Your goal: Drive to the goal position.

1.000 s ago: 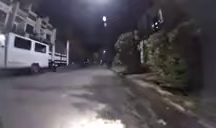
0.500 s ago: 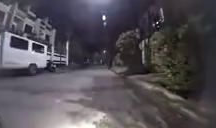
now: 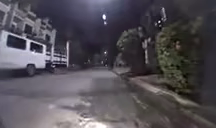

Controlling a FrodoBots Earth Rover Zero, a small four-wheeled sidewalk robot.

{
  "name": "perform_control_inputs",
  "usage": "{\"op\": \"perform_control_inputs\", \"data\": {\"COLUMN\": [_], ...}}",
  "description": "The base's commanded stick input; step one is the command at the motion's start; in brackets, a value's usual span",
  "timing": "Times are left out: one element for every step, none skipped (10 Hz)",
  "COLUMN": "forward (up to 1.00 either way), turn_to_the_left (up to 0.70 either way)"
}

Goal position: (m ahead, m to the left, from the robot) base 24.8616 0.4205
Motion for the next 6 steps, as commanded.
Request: {"op": "perform_control_inputs", "data": {"forward": [0.5,0.5,0.5,0.5,0.5,0.5], "turn_to_the_left": [0.0,0.0,0.0,0.0,0.0,-0.15]}}
